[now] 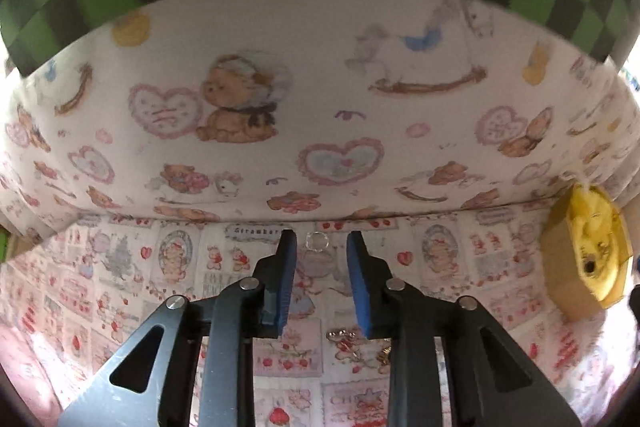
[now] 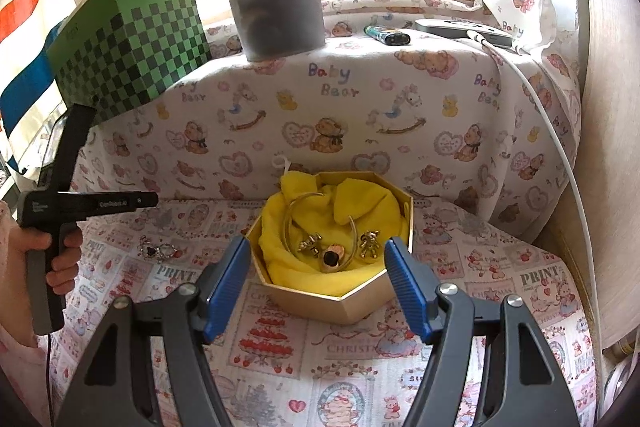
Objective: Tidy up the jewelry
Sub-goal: 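Lower the left tool onto the chain with black pendant and close, then grasp a silver ring with the right tool while the left holds its small ring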
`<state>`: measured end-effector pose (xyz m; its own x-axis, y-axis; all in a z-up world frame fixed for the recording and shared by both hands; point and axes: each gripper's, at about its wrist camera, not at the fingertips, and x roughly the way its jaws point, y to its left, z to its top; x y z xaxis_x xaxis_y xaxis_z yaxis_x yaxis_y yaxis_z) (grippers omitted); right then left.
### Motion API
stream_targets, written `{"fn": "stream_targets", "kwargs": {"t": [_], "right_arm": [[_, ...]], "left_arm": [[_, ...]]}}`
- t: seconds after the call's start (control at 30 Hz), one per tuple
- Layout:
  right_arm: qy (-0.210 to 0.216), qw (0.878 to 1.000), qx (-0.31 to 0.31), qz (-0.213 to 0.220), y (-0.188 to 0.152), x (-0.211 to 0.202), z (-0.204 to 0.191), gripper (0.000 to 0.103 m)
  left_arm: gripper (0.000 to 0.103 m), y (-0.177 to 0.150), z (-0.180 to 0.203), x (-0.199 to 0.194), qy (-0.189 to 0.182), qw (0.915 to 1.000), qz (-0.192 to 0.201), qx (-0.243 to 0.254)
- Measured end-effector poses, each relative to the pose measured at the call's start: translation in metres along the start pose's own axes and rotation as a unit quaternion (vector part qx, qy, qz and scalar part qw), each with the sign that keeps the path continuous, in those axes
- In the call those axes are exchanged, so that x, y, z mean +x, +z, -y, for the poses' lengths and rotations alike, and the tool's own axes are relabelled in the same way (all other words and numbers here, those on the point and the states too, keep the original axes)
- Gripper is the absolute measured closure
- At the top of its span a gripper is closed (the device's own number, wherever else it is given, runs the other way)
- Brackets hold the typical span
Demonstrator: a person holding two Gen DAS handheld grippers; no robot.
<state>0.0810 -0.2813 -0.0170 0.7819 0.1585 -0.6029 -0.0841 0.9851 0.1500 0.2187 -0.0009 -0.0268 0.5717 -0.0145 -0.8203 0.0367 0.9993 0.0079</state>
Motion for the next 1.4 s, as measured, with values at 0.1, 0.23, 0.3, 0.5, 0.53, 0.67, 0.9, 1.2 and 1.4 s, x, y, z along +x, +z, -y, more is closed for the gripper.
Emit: {"fn": "stream_targets", "kwargs": {"t": [0.1,0.23,0.3,0.5,0.53,0.67,0.9,1.2,1.4], "right_arm": [[0.000,1.000,0.001,0.000,0.000,0.000,0.001,0.036],[0.000,1.000,0.001,-0.001,0.000,-0.001,0.000,0.036],[0.000,1.000,0.001,-0.001,0.001,-0.001,0.001,0.036],[-0.002,1.000,-0.001,-0.005,0.001,-0.001,-0.001,0.036],[-0.002,1.000,-0.001,-0.007,0.001,0.000,-0.001,0.036],[-0.001,1.000,0.000,-0.009,0.001,0.000,0.000,0.036],[0.019,1.000,0.003,-0.012,0.001,-0.002,-0.003,0.036],[0.102,0.993,-0.036,-0.039,-0.004,-0.012,-0.046,0.047],[0.150,0.981,0.006,-0.127,0.007,0.033,-0.083,0.062]], "left_arm": [[0.081,0.001,0.017,0.006,0.012,0.9998,0.004,0.013],[0.084,0.012,0.020,0.025,0.017,0.9998,-0.004,0.000],[0.086,0.015,0.019,0.034,0.017,0.9998,-0.010,-0.008],[0.092,0.002,0.010,0.034,-0.007,0.9998,-0.011,-0.012],[0.092,0.001,0.012,0.031,-0.006,0.9999,-0.007,-0.007],[0.092,-0.010,0.017,0.007,0.009,0.9998,0.017,0.004],[0.092,-0.049,0.020,-0.060,-0.007,0.9966,0.077,0.030],[0.092,-0.087,-0.004,-0.082,-0.049,0.9934,0.104,0.002],[0.092,-0.091,-0.025,-0.083,-0.038,0.9947,0.095,-0.010]]}}
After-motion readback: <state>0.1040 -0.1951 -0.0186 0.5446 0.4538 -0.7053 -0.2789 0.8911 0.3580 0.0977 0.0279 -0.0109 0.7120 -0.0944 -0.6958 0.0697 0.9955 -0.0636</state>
